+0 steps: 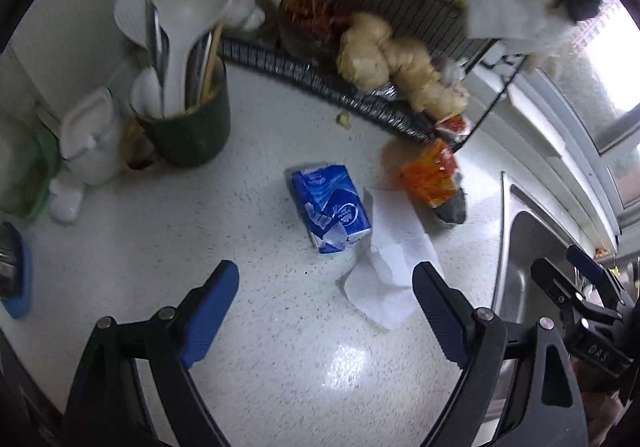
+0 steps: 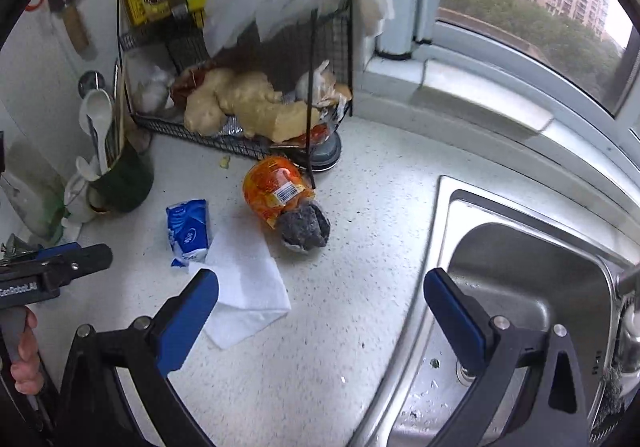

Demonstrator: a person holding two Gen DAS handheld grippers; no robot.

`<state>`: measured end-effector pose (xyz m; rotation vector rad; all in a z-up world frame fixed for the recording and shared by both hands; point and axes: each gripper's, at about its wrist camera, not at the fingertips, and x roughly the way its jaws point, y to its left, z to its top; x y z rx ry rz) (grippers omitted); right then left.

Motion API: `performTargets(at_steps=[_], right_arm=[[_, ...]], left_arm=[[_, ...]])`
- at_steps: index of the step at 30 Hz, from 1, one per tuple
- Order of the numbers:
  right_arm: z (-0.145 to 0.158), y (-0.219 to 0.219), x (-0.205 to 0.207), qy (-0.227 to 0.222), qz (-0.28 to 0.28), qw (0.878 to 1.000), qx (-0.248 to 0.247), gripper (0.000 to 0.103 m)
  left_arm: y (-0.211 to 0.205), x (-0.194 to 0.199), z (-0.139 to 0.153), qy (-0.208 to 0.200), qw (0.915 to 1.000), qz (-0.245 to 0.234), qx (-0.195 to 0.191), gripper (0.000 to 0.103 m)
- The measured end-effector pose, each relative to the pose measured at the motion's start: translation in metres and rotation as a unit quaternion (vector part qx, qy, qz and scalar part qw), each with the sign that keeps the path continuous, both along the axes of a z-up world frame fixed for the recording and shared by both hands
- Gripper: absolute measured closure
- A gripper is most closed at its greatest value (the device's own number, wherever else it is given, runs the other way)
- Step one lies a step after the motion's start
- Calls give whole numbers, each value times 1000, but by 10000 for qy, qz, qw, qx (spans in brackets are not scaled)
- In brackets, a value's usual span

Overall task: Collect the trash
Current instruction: 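Raise both tools back up to the counter items by the dish rack, then grasp the blue wrapper with the left tool while the right tool grasps the orange jar, then carry the blue wrapper and orange jar down over the red bucket with both tools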

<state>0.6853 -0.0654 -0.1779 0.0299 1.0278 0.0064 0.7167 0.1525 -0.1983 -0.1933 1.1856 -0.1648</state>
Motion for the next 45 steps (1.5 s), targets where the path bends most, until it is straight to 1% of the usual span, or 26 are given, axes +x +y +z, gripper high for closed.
performTargets(at_steps=[4, 6, 9, 11, 14, 15, 19, 21, 23, 25, 27, 29, 31, 32, 33, 34, 36, 37, 38, 39, 40, 41, 43, 45], right_arm=[[-10, 6, 25, 92, 227, 9997, -25, 0], [-15, 8, 35, 111, 342, 9994, -21, 1], [-23, 13, 51, 149, 519, 9985, -52, 0], [-29, 17, 62, 183, 636, 9978, -95, 1], [-38, 25, 77, 262, 796, 9964, -132, 1], [-43, 27, 83, 296, 867, 9957, -167, 1], [-56, 34, 101, 419, 1024, 9935, -268, 1], [-61, 35, 108, 471, 1062, 9929, -263, 1], [-66, 35, 112, 511, 1106, 9923, -233, 1], [-73, 38, 119, 577, 1151, 9915, -197, 8], [-76, 38, 123, 624, 1133, 9915, -127, 12], [-81, 40, 128, 655, 1107, 9917, 2, 13], [-84, 41, 132, 693, 1109, 9914, 86, 20], [-86, 41, 133, 721, 1111, 9911, 149, 21], [-87, 39, 135, 762, 1102, 9907, 249, 27], [-89, 40, 135, 790, 1093, 9905, 254, 29], [-86, 43, 137, 750, 1112, 9906, 255, 29], [-86, 45, 138, 720, 1112, 9908, 272, 30], [-85, 46, 138, 697, 1115, 9908, 316, 31], [-84, 46, 138, 691, 1114, 9907, 356, 32], [-82, 46, 137, 667, 1112, 9907, 402, 37], [-80, 47, 137, 632, 1105, 9910, 423, 37], [-79, 48, 130, 599, 1104, 9911, 448, 37], [-76, 50, 127, 553, 1111, 9913, 434, 37]], left_arm=[[-3, 18, -18, 248, 9996, 132, -82, 16], [-4, 28, -26, 313, 9993, 217, 1, 16], [-6, 42, -40, 440, 9985, 336, -4, 16], [-8, 50, -49, 541, 9978, 388, 57, 16], [-11, 59, -61, 560, 9969, 461, 320, 16], [-11, 62, -66, 579, 9965, 484, 352, 16], [-8, 68, -84, 772, 9943, 676, 294, 16], [-9, 69, -84, 658, 9951, 678, 304, 16], [-11, 72, -83, 639, 9955, 623, 330, 16], [-13, 75, -82, 630, 9958, 586, 325, 16], [-13, 78, -80, 619, 9962, 542, 298, 16], [-14, 80, -78, 603, 9967, 452, 287, 17], [-14, 81, -76, 554, 9972, 398, 301, 20], [-13, 81, -75, 520, 9976, 373, 271, 22], [-13, 80, -73, 481, 9981, 326, 198, 25], [-11, 79, -72, 467, 9984, 284, 118, 28], [-11, 78, -68, 422, 9989, 177, 33, 45], [-13, 77, -66, 410, 9991, 140, 11, 49], [-15, 76, -65, 395, 9992, 104, -18, 58], [-18, 76, -64, 396, 9991, 78, -97, 70], [-18, 77, -65, 434, 9987, 78, -240, 72], [-20, 79, -64, 453, 9983, 86, -347, 73], [-18, 78, -65, 488, 9979, 79, -421, 78], [-15, 77, -63, 496, 9977, 119, -455, 79]])
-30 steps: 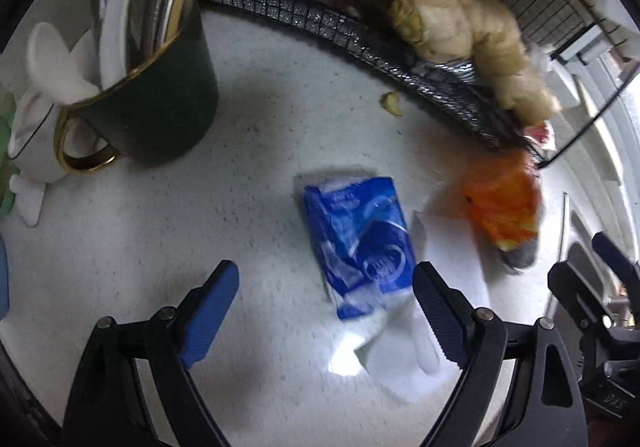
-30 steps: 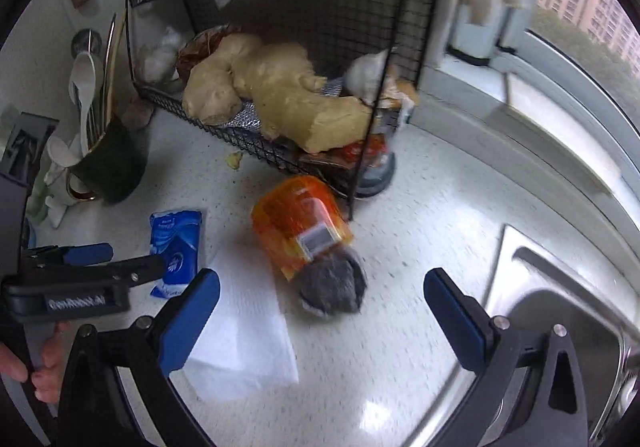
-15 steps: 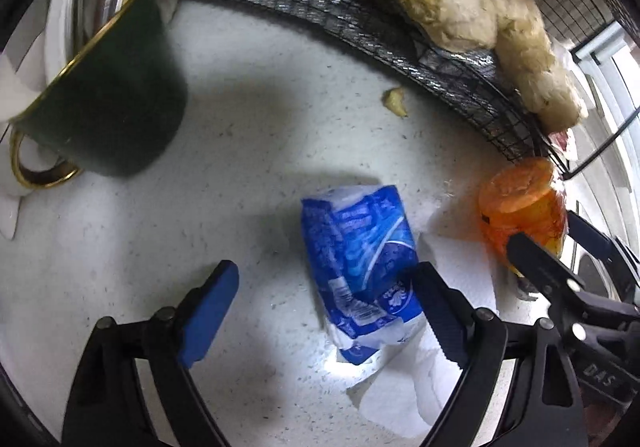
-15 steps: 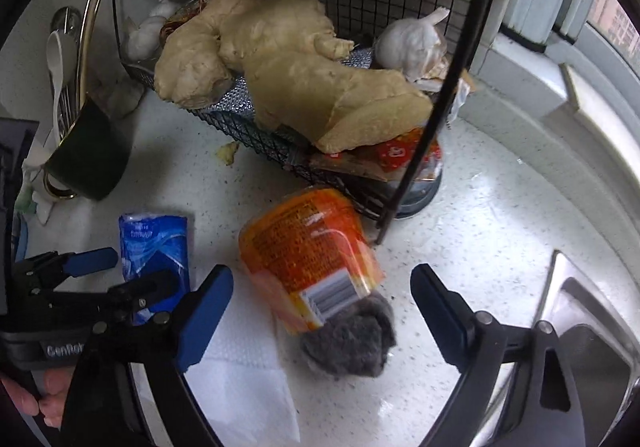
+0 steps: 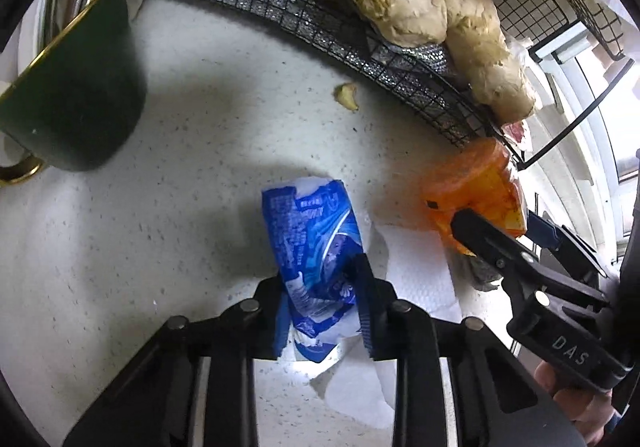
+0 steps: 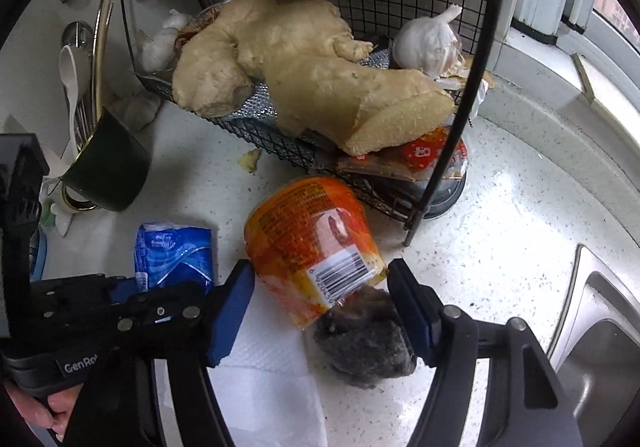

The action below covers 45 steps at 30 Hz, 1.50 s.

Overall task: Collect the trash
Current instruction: 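Carry the blue wrapper and orange jar down over the red bucket with both tools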

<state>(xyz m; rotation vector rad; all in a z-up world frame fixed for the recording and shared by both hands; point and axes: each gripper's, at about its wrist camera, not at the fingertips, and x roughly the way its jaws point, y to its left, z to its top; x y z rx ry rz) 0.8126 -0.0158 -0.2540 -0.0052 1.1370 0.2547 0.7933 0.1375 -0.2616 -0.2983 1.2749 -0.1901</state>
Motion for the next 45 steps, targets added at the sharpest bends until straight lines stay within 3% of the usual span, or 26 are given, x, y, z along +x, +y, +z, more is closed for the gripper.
performTargets(at_steps=[4, 10, 19, 31, 45], right_arm=[[8, -3, -5, -76, -55, 9999, 79, 37], [28, -14, -25, -176, -203, 9995, 175, 37], [61, -35, -79, -432, -451, 9978, 212, 37], [101, -64, -194, -807, -631, 9942, 331, 37], [143, -88, -354, -1269, -612, 9890, 452, 37]], left_arm=[[0, -11, 2, -39, 9999, -6, 104, 81], [0, -23, 32, -240, 9992, -109, 291, 81], [-32, -55, 66, -635, 9974, -292, 149, 81], [-75, -171, 89, -945, 9935, -576, 255, 81], [-112, -356, 127, -1510, 9863, -627, 220, 81]])
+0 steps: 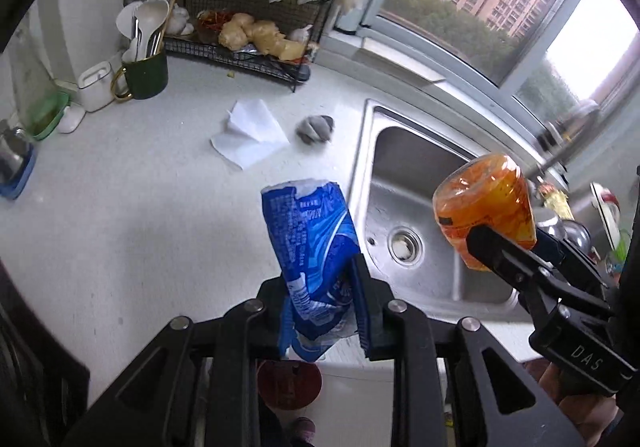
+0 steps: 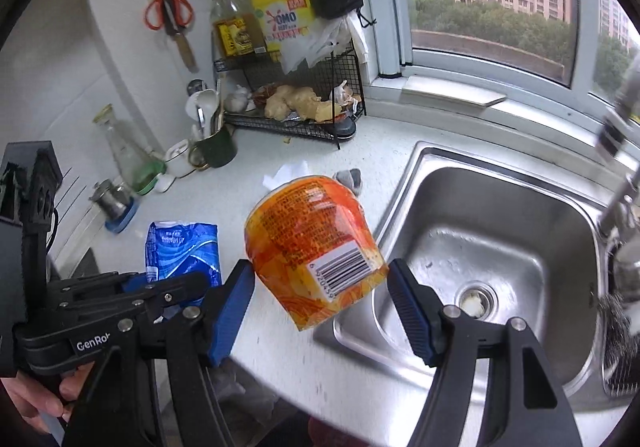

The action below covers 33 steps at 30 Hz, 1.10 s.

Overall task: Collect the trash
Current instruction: 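Carry the blue wrapper and orange jar down over the red bucket with both tools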

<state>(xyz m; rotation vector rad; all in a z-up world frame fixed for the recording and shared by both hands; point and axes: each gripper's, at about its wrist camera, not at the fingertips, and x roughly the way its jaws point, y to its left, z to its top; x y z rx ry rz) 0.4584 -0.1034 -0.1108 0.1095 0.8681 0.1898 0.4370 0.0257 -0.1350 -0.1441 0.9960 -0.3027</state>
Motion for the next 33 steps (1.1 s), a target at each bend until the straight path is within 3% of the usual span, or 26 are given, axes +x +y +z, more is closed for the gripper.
performTargets(at_steps=[7, 12, 23, 33], right_arm=[[8, -5, -83, -208, 119, 9997, 94, 36], [6, -5, -124, -151, 204, 9996, 160, 36], [-43, 3, -144, 373, 172, 9991, 119, 36], [-122, 10, -154, 1111, -24, 9936, 191, 36]], left_arm=[[-15, -97, 9, -239, 9994, 69, 248, 81], [-20, -142, 0, -136, 9993, 55, 348, 80], [-25, -163, -55, 316, 9984, -166, 444, 80], [-18, -157, -149, 1204, 9908, -323, 534, 80]])
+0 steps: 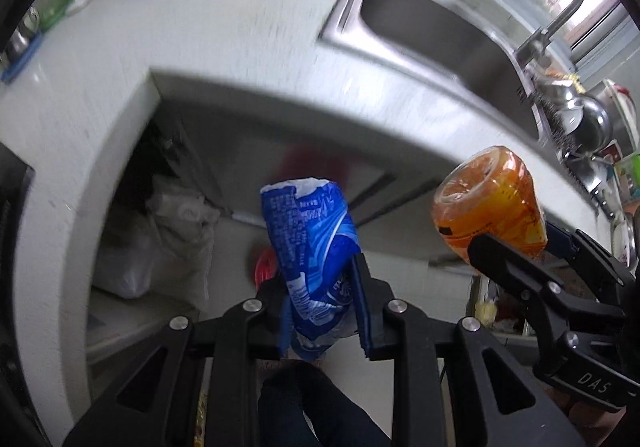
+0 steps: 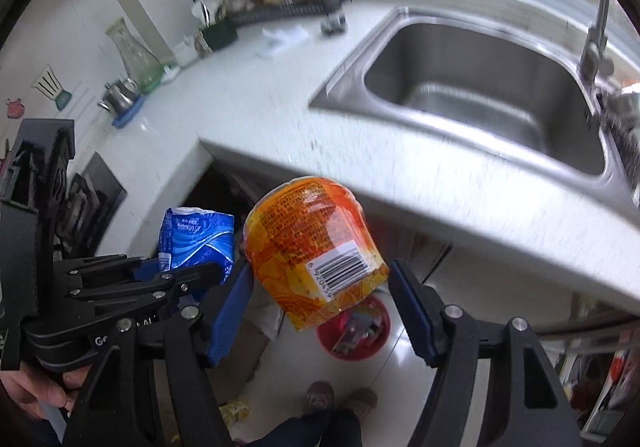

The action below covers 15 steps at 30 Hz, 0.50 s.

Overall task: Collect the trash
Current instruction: 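Carry the blue wrapper and orange jar down over the red bucket with both tools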

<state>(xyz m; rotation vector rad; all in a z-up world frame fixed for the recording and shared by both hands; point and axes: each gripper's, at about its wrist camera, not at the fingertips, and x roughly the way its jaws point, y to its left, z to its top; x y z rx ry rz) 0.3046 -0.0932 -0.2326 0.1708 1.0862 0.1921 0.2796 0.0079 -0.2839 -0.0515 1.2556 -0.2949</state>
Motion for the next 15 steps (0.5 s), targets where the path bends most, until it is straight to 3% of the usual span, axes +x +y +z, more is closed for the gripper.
performTargets(at_steps=[6, 15], right_arm=[[-57, 8, -11, 290, -57, 9996, 34, 36], [-194, 15, -10, 994, -173, 9948, 109, 36]], left_arm=[[10, 3, -75, 522, 9986, 38, 114, 80], [16, 2, -211, 1102, 9930, -17, 427, 80]])
